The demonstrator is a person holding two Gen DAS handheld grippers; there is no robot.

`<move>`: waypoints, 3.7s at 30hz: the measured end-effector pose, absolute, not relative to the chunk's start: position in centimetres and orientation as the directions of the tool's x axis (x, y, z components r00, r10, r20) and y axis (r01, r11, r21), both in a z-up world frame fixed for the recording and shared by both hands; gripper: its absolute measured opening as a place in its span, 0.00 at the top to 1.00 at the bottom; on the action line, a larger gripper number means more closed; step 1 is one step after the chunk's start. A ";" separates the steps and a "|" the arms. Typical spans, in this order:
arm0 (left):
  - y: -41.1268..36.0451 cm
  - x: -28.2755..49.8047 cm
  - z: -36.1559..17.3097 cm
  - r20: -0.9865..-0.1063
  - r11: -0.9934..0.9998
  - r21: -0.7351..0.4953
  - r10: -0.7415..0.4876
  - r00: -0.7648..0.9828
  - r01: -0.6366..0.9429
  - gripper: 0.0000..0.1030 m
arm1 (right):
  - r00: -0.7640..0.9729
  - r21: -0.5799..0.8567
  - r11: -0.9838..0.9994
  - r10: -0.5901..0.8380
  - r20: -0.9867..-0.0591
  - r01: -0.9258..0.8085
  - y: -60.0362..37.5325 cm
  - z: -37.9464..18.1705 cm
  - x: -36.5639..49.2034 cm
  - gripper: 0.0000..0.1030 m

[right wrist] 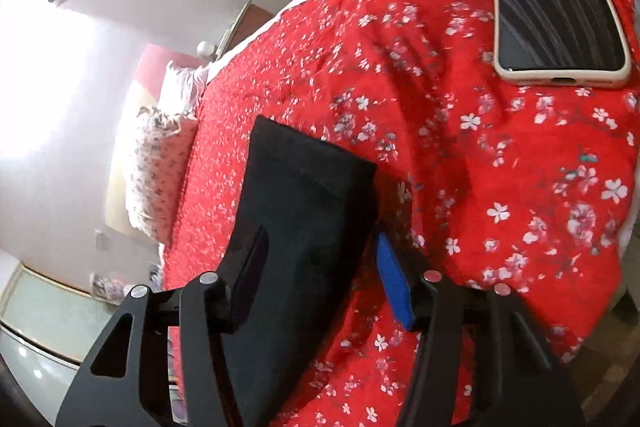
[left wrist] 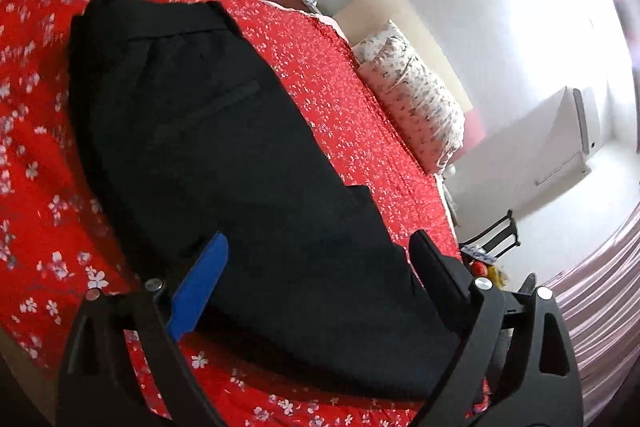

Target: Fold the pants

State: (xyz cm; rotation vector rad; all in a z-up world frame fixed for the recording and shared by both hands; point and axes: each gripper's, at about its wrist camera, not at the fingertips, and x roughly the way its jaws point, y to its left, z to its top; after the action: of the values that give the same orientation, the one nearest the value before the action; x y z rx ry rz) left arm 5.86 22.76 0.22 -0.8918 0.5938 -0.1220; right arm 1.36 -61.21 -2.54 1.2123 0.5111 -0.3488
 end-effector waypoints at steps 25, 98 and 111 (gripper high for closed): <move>22.3 6.2 0.2 -0.447 0.684 -0.720 -0.325 0.833 -0.119 0.08 | 0.816 0.670 0.532 -0.070 -0.574 0.517 -59.5 1.3 3.3 0.46; 23.2 6.6 0.1 -0.416 0.675 -0.736 -0.381 0.826 -0.059 0.04 | 0.692 0.313 0.938 0.327 -0.644 -0.152 -16.4 3.9 15.5 0.88; 23.1 6.5 0.5 -0.410 0.682 -0.730 -0.382 0.828 -0.048 0.04 | 0.573 0.137 0.893 0.386 -0.723 -0.429 -7.9 1.3 13.8 0.60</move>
State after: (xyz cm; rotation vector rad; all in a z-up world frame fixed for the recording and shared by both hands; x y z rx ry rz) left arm 6.49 23.15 0.45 -0.8091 0.5787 -0.1996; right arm 13.77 -7.86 1.33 -0.0555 0.8334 0.4777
